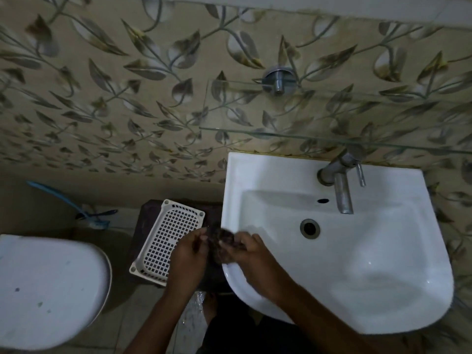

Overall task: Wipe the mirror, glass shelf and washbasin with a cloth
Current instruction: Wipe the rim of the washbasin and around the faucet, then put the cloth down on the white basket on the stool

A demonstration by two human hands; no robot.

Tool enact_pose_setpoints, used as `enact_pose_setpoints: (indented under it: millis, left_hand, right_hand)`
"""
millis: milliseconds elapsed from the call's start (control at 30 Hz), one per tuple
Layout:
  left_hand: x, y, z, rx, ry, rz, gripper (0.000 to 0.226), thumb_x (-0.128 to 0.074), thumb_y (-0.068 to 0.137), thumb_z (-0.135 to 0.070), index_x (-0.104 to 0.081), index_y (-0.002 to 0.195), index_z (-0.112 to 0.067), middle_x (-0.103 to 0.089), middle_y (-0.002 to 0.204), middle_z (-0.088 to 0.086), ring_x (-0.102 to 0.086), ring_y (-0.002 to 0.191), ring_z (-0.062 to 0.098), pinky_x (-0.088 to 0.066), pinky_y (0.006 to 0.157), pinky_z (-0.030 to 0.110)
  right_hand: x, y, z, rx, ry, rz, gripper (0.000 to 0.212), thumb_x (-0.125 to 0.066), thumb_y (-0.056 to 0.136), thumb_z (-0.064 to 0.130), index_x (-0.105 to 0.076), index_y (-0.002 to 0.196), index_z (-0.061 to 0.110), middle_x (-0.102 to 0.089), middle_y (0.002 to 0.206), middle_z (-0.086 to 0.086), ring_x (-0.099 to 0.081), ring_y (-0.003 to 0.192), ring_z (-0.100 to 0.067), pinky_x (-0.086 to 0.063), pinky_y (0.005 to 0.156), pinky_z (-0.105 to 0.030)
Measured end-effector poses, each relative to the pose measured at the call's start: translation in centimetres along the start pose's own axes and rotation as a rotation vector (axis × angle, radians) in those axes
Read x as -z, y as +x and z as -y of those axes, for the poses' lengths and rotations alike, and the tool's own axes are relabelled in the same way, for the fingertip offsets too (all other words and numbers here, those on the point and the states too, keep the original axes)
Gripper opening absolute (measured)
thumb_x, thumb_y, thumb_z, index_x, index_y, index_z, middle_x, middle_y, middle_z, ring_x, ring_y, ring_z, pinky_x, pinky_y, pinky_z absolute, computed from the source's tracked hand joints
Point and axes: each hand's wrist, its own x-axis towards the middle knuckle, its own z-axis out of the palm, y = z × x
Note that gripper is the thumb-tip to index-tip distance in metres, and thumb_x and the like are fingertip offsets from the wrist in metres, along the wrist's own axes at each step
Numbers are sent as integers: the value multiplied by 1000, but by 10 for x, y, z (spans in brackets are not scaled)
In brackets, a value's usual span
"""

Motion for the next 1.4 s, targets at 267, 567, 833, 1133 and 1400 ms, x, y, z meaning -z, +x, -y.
enact_pose_setpoints:
  millis: [267, 567, 833, 1133, 1400]
  left_hand:
    - [17, -29, 32, 31, -48, 120, 21, -62, 91, -13, -73, 107, -24, -72, 103, -10, -65, 99, 7, -47, 89, 25]
    - [35, -41, 43, 5, -55, 138, 21, -61, 93, -14, -71, 111, -18, -70, 105, -10, -63, 99, 3, -40, 81, 0]
    - [40, -56, 68, 16, -110, 193, 21, -60, 94, -14, -71, 111, -19, -71, 107, -9, -64, 102, 0, -48, 92, 15]
    - [43, -76, 83, 28, -156, 188, 25, -59, 93, -11, -70, 112, -22, -66, 104, -18, -61, 99, -9, -48, 92, 15]
    - [29, -95, 59, 80, -202, 133, 28, -55, 92, -8, -69, 113, -19, -68, 109, -5, -62, 101, 1, -49, 95, 21]
  right_hand:
    - [-28, -37, 10, -93, -94, -98, 44, -56, 90, 30, -53, 133, 37, -56, 125, -2, -59, 94, -27, -57, 75, -33]
    - [-19, 7, 21, -241, 83, -166, 45, -50, 97, 7, -59, 134, 31, -50, 131, -11, -44, 117, -30, -42, 98, -39]
    - [-18, -92, 15, -88, -180, 26, 66, -58, 80, 30, -43, 140, 53, -61, 129, -3, -61, 99, -25, -57, 71, -38]
    - [15, -138, 1, -535, -41, 75, 105, -39, 30, 108, -64, 104, 37, -56, 107, 2, -58, 102, -13, -46, 94, -24]
    - [37, -146, -52, -576, -77, 302, 68, -61, 29, 99, -62, 67, 42, -62, 77, 1, -62, 70, -9, -41, 61, -8]
